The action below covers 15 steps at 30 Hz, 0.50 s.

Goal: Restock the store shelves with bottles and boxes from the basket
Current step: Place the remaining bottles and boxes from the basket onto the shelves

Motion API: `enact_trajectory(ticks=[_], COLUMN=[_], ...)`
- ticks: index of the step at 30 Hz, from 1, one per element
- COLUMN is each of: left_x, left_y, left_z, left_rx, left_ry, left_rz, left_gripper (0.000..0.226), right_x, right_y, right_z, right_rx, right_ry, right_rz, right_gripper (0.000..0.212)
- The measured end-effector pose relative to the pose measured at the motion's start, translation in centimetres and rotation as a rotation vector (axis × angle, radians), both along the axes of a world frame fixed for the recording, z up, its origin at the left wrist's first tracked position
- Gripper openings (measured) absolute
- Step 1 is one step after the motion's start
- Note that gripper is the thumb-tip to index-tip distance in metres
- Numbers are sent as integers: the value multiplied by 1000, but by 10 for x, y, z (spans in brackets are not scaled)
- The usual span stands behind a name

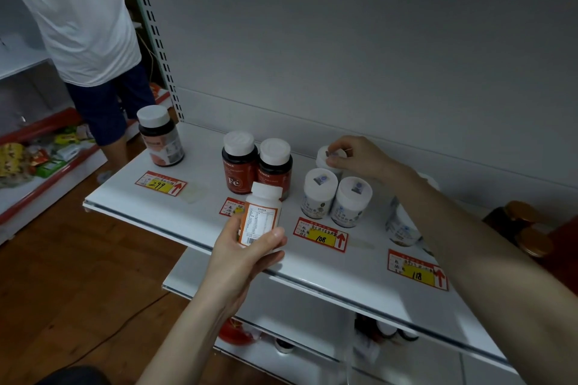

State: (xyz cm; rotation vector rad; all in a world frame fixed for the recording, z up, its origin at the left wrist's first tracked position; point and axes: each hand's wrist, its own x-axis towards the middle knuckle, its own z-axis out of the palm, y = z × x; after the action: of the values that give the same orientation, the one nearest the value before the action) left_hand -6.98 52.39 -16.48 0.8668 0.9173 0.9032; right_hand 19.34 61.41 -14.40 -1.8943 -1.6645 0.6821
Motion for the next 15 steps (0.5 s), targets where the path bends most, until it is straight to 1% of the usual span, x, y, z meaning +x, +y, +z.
enact_trajectory(ticks=[2,5,6,8,10,11,13,15], left_x=[-1,-2,-2,0,0,1,2,3], left_y=[-1,-1,0,1,2,1,1,-2], left_z=[1,4,6,8,11,12,13,13], left_rx=[13,5,-7,-58,-72,-46,56,184], left_ry=[-8,-46,-78,-169,-204,-178,-71,37], left_rz=[-13,-39,-51,-54,-50,-48,-40,-23], left_gripper=[46,39,32,20,24,25,27,38], right_x=[-1,-4,-6,-13,-28,-38,-58,-79], right_y=[0,-3,-6,-12,-24,-33,-52,-70], right_z=[0,3,5,16,32,41,57,67], right_rx=[-12,-34,-8,132,307,348,311,192], right_ry=[-10,-98,-130,-149,-39,49,173,198], right_rz=[-7,-2,-18,-82,-133,-128,-66,-2], right_gripper=[31,36,37,34,24,17,8,12])
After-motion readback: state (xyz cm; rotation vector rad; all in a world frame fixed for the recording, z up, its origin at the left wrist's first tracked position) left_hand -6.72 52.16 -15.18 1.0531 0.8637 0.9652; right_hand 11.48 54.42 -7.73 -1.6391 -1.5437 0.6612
